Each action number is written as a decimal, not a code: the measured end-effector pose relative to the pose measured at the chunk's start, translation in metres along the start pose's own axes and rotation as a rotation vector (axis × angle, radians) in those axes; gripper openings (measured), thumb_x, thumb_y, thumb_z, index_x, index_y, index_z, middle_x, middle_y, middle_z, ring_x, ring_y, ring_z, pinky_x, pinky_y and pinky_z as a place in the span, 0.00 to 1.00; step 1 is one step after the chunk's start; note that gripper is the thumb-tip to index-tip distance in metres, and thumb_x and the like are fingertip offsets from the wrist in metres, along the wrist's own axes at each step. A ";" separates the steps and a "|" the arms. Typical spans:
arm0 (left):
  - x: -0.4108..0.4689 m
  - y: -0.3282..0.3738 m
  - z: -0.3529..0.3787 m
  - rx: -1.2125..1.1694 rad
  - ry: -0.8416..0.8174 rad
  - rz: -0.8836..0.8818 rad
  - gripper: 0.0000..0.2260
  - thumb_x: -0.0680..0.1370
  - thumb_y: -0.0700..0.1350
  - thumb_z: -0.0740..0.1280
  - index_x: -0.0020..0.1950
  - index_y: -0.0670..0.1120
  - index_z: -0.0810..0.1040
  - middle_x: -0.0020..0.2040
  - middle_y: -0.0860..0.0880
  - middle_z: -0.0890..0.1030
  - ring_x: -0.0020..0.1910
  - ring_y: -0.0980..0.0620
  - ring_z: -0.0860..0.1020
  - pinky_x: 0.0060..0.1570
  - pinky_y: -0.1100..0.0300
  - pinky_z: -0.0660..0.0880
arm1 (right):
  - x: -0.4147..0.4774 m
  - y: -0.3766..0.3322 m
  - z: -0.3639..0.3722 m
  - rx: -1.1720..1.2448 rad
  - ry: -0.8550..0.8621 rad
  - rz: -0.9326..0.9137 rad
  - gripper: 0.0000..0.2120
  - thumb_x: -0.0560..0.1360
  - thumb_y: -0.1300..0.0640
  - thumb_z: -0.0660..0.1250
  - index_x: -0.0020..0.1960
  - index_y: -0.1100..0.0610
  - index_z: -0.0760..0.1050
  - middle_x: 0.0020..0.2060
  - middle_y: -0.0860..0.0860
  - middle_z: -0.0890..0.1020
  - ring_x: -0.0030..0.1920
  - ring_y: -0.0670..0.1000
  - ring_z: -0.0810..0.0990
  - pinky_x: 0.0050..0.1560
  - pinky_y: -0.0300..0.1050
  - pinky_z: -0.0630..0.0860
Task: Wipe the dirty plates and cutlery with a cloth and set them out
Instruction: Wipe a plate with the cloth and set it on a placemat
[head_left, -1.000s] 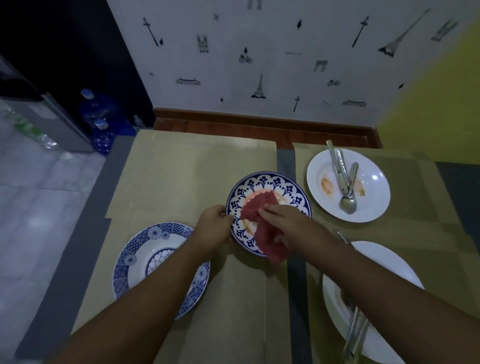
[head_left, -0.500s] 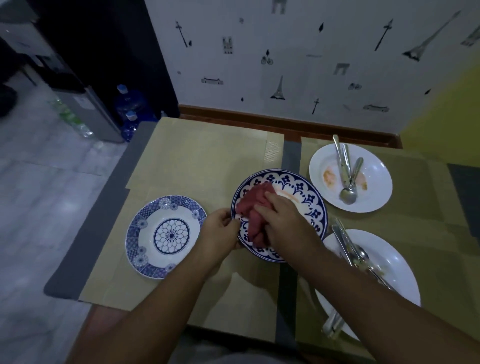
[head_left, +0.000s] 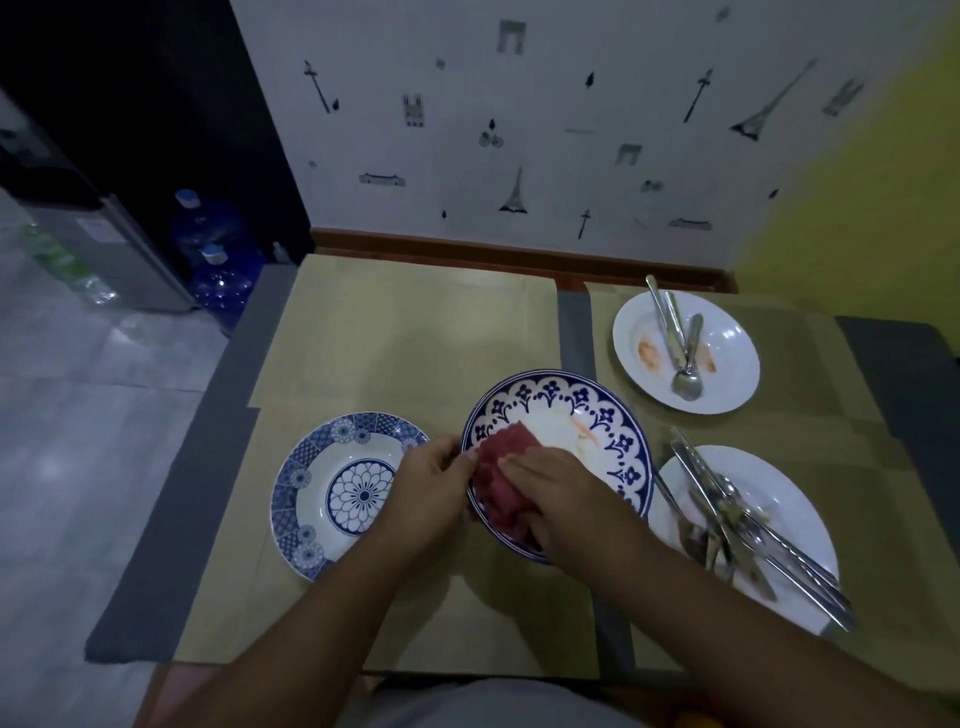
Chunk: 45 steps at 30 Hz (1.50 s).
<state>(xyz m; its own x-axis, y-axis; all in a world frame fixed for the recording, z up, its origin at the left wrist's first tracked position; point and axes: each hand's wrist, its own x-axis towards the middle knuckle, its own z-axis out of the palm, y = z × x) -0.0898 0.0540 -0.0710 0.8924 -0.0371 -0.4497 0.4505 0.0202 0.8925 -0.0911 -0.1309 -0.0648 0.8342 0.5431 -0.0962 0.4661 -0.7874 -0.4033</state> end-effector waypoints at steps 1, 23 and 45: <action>-0.001 -0.002 -0.001 0.011 -0.008 0.000 0.10 0.83 0.46 0.64 0.57 0.47 0.84 0.49 0.45 0.87 0.49 0.44 0.86 0.51 0.38 0.81 | 0.001 -0.004 0.002 -0.003 0.020 0.004 0.29 0.69 0.60 0.71 0.70 0.60 0.72 0.63 0.57 0.78 0.63 0.59 0.75 0.63 0.57 0.74; -0.013 -0.001 0.008 -0.008 0.091 -0.004 0.11 0.83 0.39 0.61 0.55 0.49 0.82 0.47 0.49 0.88 0.47 0.48 0.86 0.42 0.50 0.83 | 0.026 0.026 -0.036 0.257 0.228 0.158 0.12 0.77 0.50 0.58 0.47 0.43 0.81 0.46 0.40 0.80 0.43 0.38 0.74 0.43 0.29 0.70; -0.016 0.001 0.014 0.035 0.065 0.033 0.10 0.84 0.41 0.61 0.57 0.48 0.82 0.48 0.48 0.87 0.47 0.49 0.86 0.38 0.59 0.81 | 0.025 0.026 -0.004 0.001 0.212 -0.014 0.22 0.75 0.56 0.70 0.68 0.47 0.71 0.64 0.46 0.76 0.65 0.47 0.70 0.65 0.44 0.71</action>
<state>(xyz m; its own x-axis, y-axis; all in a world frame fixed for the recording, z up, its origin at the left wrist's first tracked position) -0.1034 0.0411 -0.0622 0.9071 0.0277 -0.4199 0.4204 -0.0147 0.9072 -0.0566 -0.1388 -0.0739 0.8712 0.4800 0.1032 0.4777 -0.7802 -0.4038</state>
